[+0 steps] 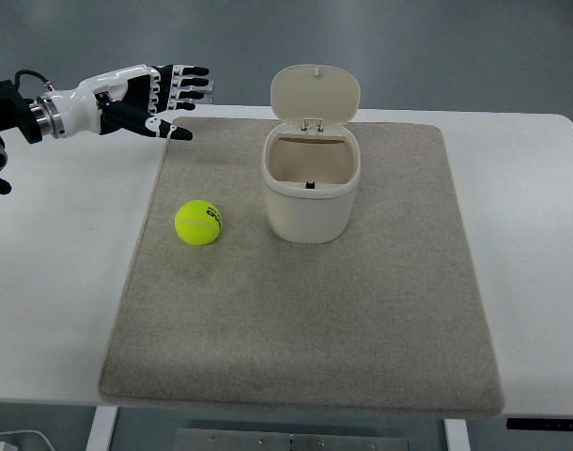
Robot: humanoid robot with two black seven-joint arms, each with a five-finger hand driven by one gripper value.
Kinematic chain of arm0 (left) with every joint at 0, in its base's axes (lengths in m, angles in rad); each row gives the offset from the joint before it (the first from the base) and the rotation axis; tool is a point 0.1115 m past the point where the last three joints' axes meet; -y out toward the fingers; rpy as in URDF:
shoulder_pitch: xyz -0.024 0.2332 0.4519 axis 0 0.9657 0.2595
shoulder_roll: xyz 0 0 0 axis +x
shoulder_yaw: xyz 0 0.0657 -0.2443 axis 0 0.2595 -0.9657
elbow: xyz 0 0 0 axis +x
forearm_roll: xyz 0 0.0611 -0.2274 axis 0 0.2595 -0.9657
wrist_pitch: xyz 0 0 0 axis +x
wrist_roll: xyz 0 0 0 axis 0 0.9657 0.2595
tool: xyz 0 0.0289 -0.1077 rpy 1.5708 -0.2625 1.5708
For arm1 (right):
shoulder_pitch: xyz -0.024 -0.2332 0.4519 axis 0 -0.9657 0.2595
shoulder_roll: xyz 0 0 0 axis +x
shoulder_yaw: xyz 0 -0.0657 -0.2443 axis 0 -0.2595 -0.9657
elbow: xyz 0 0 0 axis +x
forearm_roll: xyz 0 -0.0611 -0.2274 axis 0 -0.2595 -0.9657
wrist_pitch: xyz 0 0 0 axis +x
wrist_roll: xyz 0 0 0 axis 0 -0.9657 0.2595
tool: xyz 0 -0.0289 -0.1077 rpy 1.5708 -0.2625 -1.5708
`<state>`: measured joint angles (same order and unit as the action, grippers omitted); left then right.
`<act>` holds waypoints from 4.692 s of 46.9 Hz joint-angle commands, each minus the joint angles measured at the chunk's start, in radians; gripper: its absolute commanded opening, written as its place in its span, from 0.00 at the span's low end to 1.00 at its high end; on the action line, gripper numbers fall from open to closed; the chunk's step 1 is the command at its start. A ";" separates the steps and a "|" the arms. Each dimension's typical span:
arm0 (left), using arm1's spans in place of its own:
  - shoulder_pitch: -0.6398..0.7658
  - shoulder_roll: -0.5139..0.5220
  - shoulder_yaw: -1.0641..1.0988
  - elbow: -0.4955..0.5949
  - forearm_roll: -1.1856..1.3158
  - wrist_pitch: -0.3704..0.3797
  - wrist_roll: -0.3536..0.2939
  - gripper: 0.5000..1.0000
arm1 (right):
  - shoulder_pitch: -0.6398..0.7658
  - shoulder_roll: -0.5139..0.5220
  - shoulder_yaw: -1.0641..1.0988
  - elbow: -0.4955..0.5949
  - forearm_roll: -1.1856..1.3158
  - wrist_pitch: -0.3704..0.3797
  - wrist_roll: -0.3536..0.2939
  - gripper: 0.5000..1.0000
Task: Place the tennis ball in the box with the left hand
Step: 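Extend the left hand forward over the mat toward the yellow tennis ball, then lower the left hand onto the tennis ball and curl fingers around it, then lift the grasped tennis ball off the mat with the left hand, then carry the ball with the left hand over the open cream bin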
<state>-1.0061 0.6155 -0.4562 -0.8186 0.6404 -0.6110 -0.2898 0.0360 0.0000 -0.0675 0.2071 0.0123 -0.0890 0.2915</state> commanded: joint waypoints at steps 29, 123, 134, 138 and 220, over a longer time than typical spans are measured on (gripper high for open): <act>0.015 0.099 0.025 -0.203 0.350 0.117 -0.074 0.97 | -0.001 0.000 0.000 0.000 0.000 0.000 0.000 0.88; 0.204 0.112 0.099 -0.358 1.001 0.640 -0.193 0.42 | 0.001 0.000 0.000 0.000 0.000 0.000 0.000 0.88; 0.201 0.113 0.099 -0.358 1.001 0.640 -0.193 0.00 | -0.001 0.000 0.000 0.000 0.000 0.000 0.000 0.88; 0.195 0.115 0.096 -0.356 0.999 0.645 -0.193 0.00 | -0.001 0.000 0.000 0.000 0.000 0.000 0.000 0.88; -0.035 -0.048 0.068 -0.419 1.411 0.999 -0.186 0.00 | 0.001 0.000 0.000 0.000 0.000 0.000 0.000 0.88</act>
<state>-1.0461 0.5751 -0.3885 -1.2405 2.0533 0.3879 -0.4756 0.0360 0.0000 -0.0675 0.2070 0.0123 -0.0890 0.2915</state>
